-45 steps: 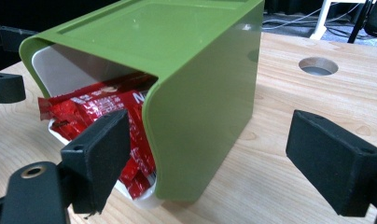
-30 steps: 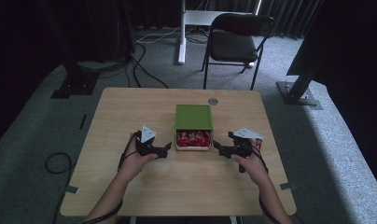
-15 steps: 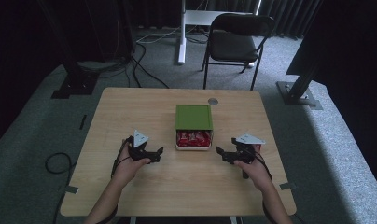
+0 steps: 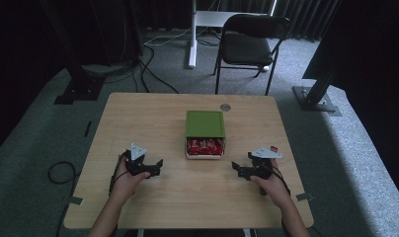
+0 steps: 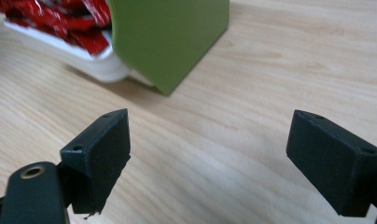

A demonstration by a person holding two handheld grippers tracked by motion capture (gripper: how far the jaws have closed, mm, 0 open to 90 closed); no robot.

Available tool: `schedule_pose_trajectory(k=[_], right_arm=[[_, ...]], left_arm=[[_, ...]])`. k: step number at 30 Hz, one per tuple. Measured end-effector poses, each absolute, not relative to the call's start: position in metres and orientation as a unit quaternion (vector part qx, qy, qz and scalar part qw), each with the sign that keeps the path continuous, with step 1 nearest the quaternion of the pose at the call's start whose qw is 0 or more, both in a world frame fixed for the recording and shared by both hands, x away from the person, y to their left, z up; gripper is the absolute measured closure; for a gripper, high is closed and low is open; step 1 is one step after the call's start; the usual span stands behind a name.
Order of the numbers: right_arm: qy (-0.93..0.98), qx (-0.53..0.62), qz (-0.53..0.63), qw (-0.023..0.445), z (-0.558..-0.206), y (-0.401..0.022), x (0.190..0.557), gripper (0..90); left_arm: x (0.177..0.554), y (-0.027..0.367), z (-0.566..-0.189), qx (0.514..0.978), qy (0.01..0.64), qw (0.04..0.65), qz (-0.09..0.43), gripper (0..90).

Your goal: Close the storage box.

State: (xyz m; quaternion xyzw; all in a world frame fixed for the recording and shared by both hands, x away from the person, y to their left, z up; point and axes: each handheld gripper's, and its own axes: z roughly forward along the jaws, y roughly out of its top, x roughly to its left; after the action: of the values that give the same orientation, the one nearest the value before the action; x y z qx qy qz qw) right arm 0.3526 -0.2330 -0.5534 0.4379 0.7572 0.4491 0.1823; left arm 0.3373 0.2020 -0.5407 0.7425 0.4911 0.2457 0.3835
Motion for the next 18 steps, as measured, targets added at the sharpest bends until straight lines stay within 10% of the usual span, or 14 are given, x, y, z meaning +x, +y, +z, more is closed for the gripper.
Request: schedule_pose_trajectory(k=[18], right_arm=[[0.763,0.456,0.414,0.197,-0.567,-0.254,0.337,13.3]], left_arm=[[0.319,0.233,-0.549,0.723,0.537,0.351,0.258,2.2]])
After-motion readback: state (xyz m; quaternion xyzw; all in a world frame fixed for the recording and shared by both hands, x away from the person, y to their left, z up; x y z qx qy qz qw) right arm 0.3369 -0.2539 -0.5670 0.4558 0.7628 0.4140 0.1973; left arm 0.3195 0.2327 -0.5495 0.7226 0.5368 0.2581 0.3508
